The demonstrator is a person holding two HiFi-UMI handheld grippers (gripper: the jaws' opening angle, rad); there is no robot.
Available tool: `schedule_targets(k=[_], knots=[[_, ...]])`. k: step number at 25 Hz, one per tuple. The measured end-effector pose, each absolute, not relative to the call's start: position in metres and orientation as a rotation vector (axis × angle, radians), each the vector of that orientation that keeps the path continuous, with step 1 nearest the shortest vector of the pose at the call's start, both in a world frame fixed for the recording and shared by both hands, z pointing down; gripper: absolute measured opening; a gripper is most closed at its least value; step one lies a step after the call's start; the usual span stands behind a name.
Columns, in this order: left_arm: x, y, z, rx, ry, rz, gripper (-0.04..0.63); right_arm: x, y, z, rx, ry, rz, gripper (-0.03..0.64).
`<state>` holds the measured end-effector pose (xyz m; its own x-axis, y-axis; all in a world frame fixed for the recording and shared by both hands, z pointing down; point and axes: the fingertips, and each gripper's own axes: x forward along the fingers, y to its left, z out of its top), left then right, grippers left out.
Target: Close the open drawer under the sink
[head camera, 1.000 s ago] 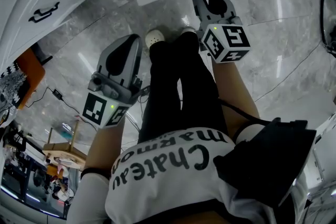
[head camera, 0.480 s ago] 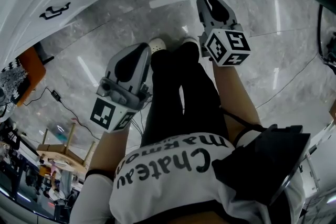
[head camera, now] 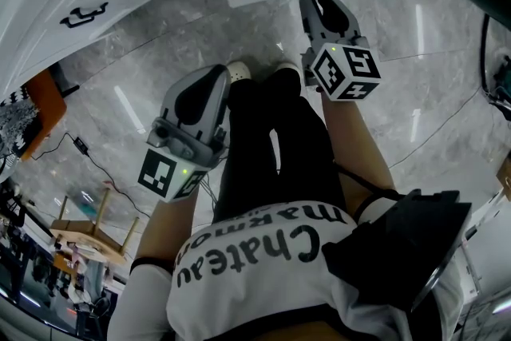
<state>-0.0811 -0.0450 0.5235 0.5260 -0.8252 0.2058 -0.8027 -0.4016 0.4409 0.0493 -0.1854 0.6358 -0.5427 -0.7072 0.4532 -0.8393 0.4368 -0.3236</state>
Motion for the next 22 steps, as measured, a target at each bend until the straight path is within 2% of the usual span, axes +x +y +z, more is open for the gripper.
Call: schedule_targets(k=[22], knots=[[-0.081, -0.07, 0.515, 2.317, -1.356, -0.077, 0.009, 0.042, -0.205, 0.629, 1.353, -2.459, 0.756, 0.115]])
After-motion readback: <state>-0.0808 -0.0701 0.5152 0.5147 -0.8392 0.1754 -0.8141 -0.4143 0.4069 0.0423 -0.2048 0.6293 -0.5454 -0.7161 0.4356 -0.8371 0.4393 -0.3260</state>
